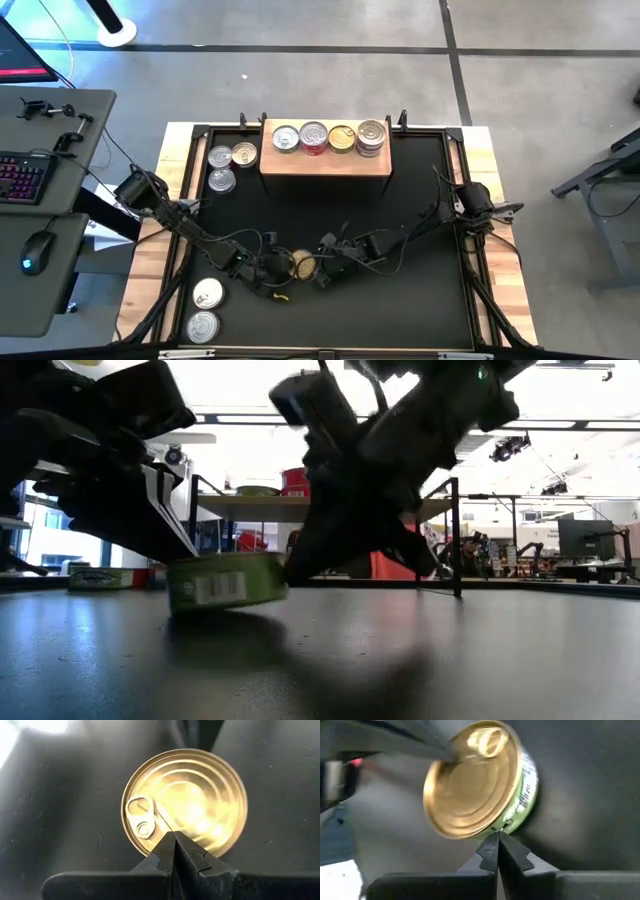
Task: Stack canned seafood by type on shelf
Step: Stack the green tuna can on top of the other green tuna can
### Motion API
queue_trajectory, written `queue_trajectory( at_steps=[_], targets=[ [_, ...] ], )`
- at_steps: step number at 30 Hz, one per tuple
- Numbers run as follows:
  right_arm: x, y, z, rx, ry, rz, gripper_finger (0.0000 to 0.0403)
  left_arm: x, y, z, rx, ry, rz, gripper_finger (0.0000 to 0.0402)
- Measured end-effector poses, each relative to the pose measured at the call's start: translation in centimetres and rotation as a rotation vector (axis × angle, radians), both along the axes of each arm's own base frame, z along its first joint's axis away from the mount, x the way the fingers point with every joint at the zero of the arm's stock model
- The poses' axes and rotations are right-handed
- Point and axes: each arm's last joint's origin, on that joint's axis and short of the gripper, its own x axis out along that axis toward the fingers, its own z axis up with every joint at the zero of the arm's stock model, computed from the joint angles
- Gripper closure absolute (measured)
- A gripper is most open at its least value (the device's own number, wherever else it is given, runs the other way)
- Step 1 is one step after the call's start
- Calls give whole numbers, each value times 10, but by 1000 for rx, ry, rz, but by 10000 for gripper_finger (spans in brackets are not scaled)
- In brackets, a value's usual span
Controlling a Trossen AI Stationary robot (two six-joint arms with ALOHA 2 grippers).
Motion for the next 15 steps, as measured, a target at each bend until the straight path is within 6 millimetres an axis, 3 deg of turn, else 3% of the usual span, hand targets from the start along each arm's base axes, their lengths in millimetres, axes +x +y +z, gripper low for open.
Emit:
queue_trajectory(
  at_steps=[7, 15],
  targets=[
    [19, 14, 40, -25, -158, 27, 403, -4, -5, -5, -8, 23, -24, 401],
    [30, 14, 61, -115, -196, 58, 403, -8, -9, -4, -27, 47, -50, 401]
  ],
)
